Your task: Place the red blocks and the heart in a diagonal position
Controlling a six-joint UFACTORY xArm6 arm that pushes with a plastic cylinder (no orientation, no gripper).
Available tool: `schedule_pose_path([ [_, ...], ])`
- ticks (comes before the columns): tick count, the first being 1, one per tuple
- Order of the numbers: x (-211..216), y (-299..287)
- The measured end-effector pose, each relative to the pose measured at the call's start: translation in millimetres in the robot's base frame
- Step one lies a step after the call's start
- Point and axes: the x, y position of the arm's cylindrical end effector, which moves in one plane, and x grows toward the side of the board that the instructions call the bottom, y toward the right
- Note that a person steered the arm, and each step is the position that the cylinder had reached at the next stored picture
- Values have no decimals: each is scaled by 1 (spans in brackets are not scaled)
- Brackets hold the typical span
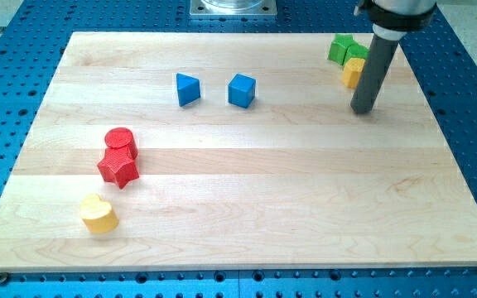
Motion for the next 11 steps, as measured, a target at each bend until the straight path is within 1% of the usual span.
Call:
schedule_pose_path([
  [1,40,-23],
  [2,66,-97],
  [3,141,-195],
  [4,212,-307],
  [5,225,-357],
  [6,209,-363],
  [7,181,-344],
  [8,167,-323],
  [9,197,-342],
  [10,202,-381],
  [11,164,-369],
])
